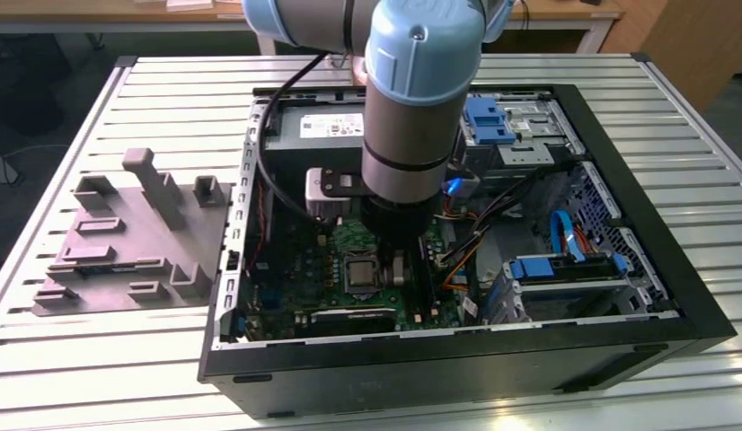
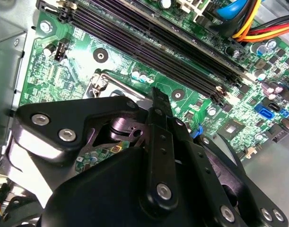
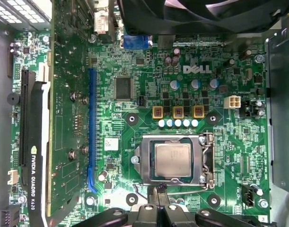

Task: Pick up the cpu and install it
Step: 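Install the first cpu locking lever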

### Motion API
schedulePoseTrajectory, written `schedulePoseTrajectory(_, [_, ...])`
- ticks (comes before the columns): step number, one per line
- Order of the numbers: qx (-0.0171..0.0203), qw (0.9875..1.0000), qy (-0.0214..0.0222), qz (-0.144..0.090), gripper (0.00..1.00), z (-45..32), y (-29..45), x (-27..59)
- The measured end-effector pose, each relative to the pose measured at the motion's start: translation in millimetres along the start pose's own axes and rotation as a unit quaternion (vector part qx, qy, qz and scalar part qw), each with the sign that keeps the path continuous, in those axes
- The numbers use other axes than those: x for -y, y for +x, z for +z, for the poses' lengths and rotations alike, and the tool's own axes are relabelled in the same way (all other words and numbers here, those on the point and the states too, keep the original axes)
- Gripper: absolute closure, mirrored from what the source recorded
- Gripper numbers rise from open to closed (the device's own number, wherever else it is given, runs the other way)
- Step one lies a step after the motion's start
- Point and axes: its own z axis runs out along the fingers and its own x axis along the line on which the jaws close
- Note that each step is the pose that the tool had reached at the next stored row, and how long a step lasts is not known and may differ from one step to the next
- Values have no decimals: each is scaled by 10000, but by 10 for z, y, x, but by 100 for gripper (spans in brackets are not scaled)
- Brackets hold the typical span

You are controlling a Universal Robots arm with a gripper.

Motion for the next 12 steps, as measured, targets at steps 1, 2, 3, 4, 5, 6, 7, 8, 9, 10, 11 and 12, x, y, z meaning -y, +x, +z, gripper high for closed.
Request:
schedulePoseTrajectory(1, [0, 10000, 1, -7, 89, 4, 4, 0])
schedulePoseTrajectory(2, [0, 10000, 1, -13, 89, 8, 6, 0])
schedulePoseTrajectory(3, [1, 10000, 1, -19, 89, 14, 8, 1])
schedulePoseTrajectory(4, [0, 10000, 2, -26, 89, 19, 10, 1])
schedulePoseTrajectory(5, [-1, 10000, 1, -31, 89, 25, 12, 1])
schedulePoseTrajectory(6, [-2, 10000, 2, -37, 89, 32, 13, 1])
schedulePoseTrajectory(7, [-2, 10000, 2, -44, 89, 39, 13, 1])
schedulePoseTrajectory(8, [-3, 10000, 2, -53, 89, 46, 13, 2])
schedulePoseTrajectory(9, [-3, 10000, 3, -61, 89, 53, 13, 2])
schedulePoseTrajectory(10, [-2, 10000, 3, -68, 89, 61, 13, 2])
schedulePoseTrajectory(11, [-3, 10000, 3, -72, 89, 68, 13, 3])
schedulePoseTrajectory(12, [-3, 10000, 3, -74, 89, 73, 14, 3])
